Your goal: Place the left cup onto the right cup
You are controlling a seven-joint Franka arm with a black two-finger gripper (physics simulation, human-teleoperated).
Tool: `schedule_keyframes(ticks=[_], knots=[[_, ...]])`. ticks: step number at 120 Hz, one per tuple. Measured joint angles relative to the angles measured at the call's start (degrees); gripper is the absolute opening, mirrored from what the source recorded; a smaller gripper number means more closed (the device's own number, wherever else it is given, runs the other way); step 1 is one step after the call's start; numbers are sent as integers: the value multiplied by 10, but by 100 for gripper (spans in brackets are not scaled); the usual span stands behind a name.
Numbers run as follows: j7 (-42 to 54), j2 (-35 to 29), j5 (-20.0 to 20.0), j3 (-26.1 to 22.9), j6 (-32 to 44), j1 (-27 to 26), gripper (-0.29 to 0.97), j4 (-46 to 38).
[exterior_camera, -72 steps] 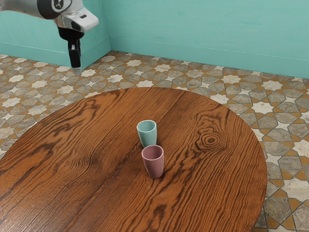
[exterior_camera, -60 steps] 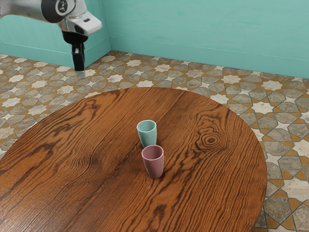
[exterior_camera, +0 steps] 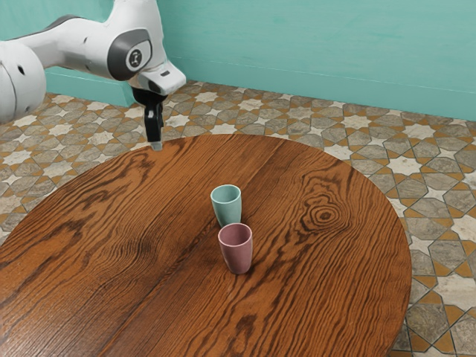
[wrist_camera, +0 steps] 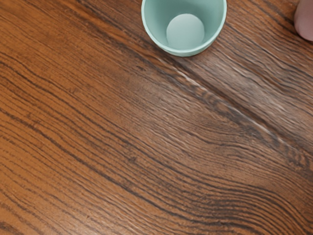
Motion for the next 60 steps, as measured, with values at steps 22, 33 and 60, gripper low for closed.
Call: schedule_keyframes(ticks=[22,33,60], knots=[[8,34,-4,0,25,-1,68,-1],[11,51,-6,-1,39,-5,68,-1],[18,80,-6,-2,69,-14,68,2]])
